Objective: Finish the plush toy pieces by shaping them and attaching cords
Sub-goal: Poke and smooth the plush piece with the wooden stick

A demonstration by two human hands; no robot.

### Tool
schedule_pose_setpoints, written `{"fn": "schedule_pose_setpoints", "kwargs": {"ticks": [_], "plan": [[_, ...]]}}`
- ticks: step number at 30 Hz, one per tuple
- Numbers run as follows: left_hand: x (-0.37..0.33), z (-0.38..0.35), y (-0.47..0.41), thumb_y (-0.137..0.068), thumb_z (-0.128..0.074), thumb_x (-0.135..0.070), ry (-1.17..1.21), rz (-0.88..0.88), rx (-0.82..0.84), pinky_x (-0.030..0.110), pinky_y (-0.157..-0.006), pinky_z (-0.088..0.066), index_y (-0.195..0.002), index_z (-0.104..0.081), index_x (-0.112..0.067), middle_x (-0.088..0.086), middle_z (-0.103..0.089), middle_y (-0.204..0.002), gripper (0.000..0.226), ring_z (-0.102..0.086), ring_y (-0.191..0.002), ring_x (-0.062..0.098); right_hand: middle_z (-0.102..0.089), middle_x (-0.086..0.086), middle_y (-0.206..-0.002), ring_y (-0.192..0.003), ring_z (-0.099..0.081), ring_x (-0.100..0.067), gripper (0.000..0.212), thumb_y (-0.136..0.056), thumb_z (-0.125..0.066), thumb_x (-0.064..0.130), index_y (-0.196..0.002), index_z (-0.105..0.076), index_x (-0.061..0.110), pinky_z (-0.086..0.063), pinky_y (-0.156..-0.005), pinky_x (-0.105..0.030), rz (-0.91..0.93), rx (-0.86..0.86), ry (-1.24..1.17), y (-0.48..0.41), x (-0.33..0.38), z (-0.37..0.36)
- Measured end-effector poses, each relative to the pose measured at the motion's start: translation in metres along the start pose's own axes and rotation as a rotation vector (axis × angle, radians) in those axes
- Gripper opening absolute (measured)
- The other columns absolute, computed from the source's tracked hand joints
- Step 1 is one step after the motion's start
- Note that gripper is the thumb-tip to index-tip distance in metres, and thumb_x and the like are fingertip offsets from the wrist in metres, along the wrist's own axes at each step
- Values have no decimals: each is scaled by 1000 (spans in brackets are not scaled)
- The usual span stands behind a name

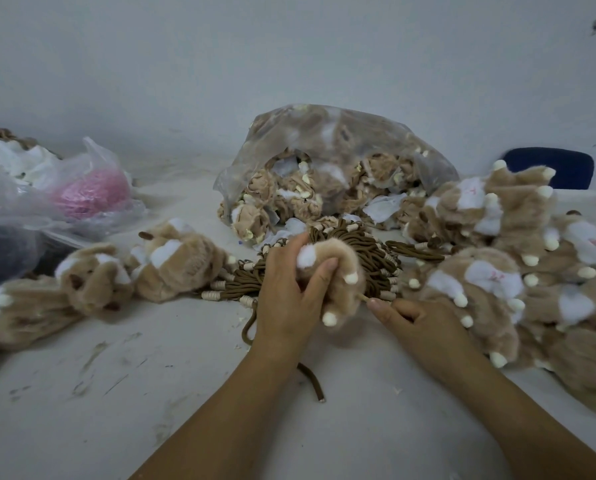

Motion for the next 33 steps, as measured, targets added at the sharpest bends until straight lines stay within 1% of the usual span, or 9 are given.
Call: {"fn": "schedule_pose_setpoints", "kwargs": {"ticks": [6, 9, 11, 14, 18, 20, 25, 30, 33], "plan": [[4, -6, 3, -78, -52, -62, 102, 115, 104, 5, -64, -42, -92, -66, -36, -19, -69, -85, 33, -62, -83, -8, -26, 9, -51, -48, -26, -6, 60, -70, -56, 69, -53, -30, 18, -21, -43, -22, 39, 53, -127, 3, 7, -3], [4, -18, 3, -84, -51, -56, 210, 150, 229, 7, -59, -44, -83, -69, -38, -20, -70, -78, 26, -66, -76, -4, -26, 10, -49, -47, -24, -4, 55, -68, -54, 67, -50, -33, 18, -20, -42, -17, 1, 47, -206, 6, 9, -7], [4, -25, 4, -85, -55, -55, 257, 148, 278, 10, -65, -47, -87, -67, -41, -17, -72, -84, 19, -68, -80, -1, -28, 11, -47, -46, -25, -5, 53, -68, -51, 66, -47, -40, 19, -20, -41, -17, -58, 50, -218, 6, 8, -12], [11, -26, 5, -79, -62, -65, 269, 188, 229, 17, -80, -51, -107, -60, -42, -20, -71, -102, 37, -67, -94, -3, -30, 7, -49, -45, -26, -7, 55, -67, -49, 68, -49, -38, 18, -21, -40, -20, -147, 38, -233, 3, 3, -15], [20, -18, 1, -71, -55, -78, 148, 217, 165, 38, -86, -55, -102, -60, -36, -17, -71, -95, 52, -67, -89, 0, -29, 4, -49, -44, -27, -9, 58, -67, -50, 72, -52, -35, 18, -22, -39, -19, -175, 38, -204, 3, 0, -15], [20, -13, 0, -73, -53, -79, 111, 202, 130, 37, -78, -55, -92, -60, -32, -14, -69, -84, 51, -65, -78, 3, -30, 5, -49, -44, -28, -9, 62, -66, -47, 75, -53, -34, 15, -23, -39, -20, -159, 40, -133, 3, -3, -12], [13, 1, -4, -81, -50, -77, 102, 159, 50, 10, -55, -42, -78, -57, -31, -22, -64, -73, 46, -59, -64, -4, -29, 6, -46, -42, -30, -8, 65, -65, -42, 81, -54, -34, 17, -24, -42, -24, -88, 57, 1, 1, -5, -5], [22, 3, -6, -84, -60, -62, 125, 192, 29, 17, -52, -44, -66, -52, -27, -14, -57, -57, 41, -53, -54, -1, -28, 4, -47, -45, -29, -8, 68, -68, -42, 79, -58, -32, 13, -31, -48, -35, 52, 51, 101, -1, 2, 1], [24, -1, -5, -82, -62, -49, 206, 248, 72, 14, -48, -41, -54, -47, -28, -15, -49, -50, 39, -48, -50, -1, -28, 4, -48, -46, -28, -6, 65, -71, -47, 76, -57, -33, 13, -28, -47, -32, 98, 65, 82, 0, 6, 1]]}}
Point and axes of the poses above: each hand's wrist, its own y-axis away from the middle knuckle, its own z-axis out of the back of the hand, x = y × z, the point moved 8 cm from there along -y, towards the middle knuckle
